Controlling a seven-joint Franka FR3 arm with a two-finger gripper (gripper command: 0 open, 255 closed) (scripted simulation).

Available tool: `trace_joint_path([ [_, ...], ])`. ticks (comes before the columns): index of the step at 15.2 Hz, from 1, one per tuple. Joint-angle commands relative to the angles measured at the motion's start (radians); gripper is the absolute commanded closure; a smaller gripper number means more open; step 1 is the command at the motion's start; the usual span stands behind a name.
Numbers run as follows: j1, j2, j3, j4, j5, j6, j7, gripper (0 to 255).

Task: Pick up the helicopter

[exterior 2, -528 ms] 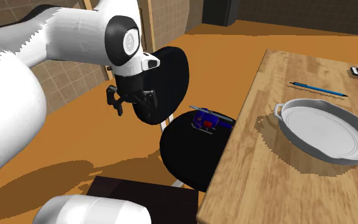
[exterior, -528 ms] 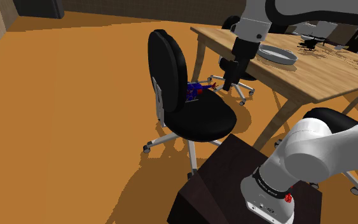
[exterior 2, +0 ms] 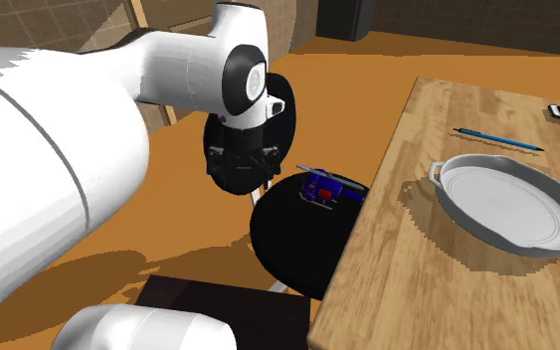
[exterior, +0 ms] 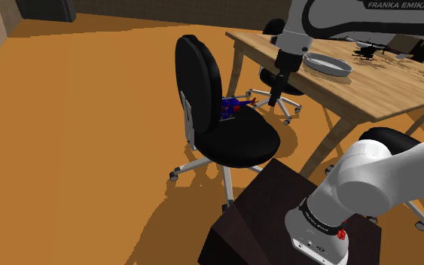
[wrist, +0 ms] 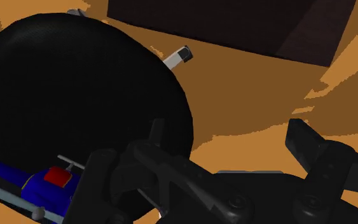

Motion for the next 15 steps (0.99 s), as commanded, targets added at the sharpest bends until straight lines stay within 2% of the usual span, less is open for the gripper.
trace_joint_path([
  [1, 0.0, 0.042, -0.054, 0.006, -0.036, 0.033, -0.102, 0],
  [8, 0.027, 0.255, -0.222, 0.104, -0.096, 0.145, -0.429, 0],
  [12, 0.051, 0.41, -0.305, 0.194, -0.081, 0.206, -0.624, 0],
  [15, 0.063, 0.54, -0.356, 0.275, -0.042, 0.244, -0.775, 0],
])
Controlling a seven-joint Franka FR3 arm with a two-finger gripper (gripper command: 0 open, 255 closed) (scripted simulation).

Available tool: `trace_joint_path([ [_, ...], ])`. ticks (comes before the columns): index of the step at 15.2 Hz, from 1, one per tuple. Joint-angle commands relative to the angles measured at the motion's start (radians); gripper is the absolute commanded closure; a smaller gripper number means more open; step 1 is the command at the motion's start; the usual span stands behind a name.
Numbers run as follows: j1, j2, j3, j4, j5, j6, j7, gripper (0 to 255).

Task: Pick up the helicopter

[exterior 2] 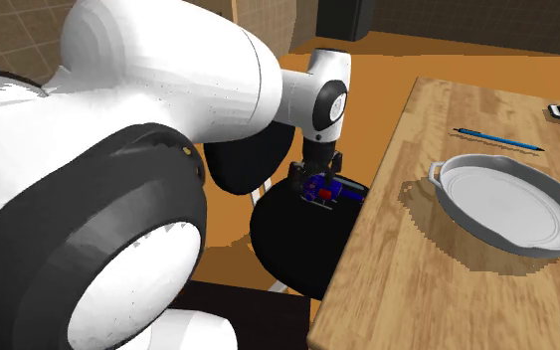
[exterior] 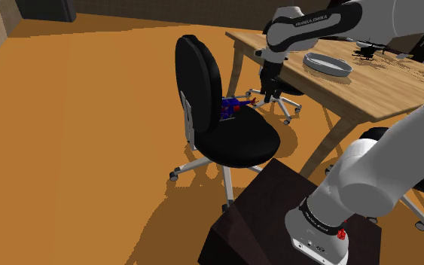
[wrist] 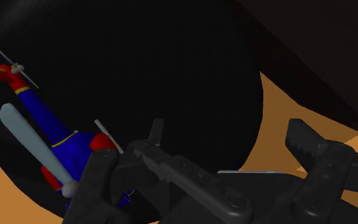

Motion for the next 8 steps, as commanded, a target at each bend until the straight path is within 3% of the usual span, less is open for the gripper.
trace_joint_path([
  [1, 0.004, 0.093, -0.033, 0.074, 0.032, 0.012, -0.114, 0],
  [8, -0.046, 0.422, -0.051, 0.325, 0.188, 0.044, -0.457, 0],
])
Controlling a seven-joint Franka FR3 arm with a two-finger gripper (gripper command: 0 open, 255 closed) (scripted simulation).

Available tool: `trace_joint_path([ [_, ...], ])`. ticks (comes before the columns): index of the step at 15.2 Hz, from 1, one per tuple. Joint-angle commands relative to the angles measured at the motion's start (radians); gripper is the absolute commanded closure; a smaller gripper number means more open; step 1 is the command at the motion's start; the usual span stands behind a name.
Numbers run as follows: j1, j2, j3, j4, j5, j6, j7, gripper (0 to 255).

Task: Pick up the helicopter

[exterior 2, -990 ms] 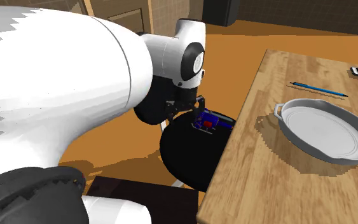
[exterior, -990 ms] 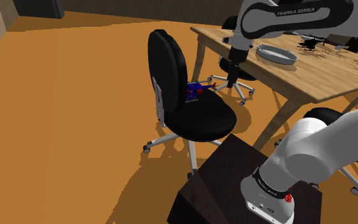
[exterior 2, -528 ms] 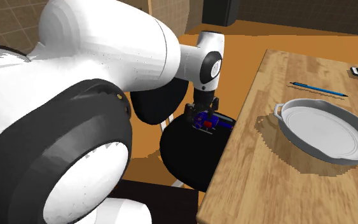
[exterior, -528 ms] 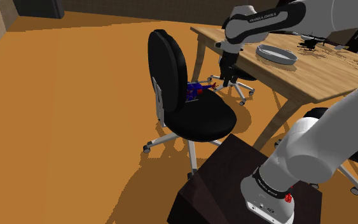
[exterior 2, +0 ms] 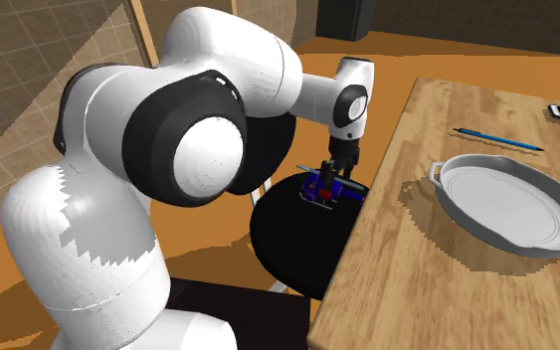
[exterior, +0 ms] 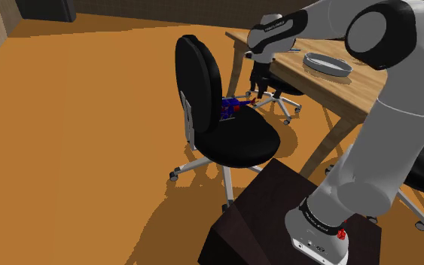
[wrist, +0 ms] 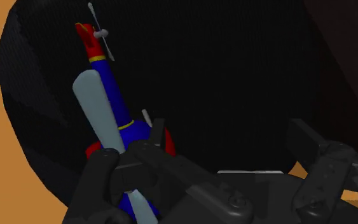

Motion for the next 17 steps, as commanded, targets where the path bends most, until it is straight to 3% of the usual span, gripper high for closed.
trace_joint_path([
  [1, -0.022, 0.091, 0.015, 0.083, 0.043, -0.004, -0.086, 0],
  [8, -0.134, 0.375, 0.09, 0.398, 0.134, -0.048, -0.306, 0],
  [17, -0.14, 0.417, 0.103, 0.357, 0.152, 0.031, -0.31, 0],
])
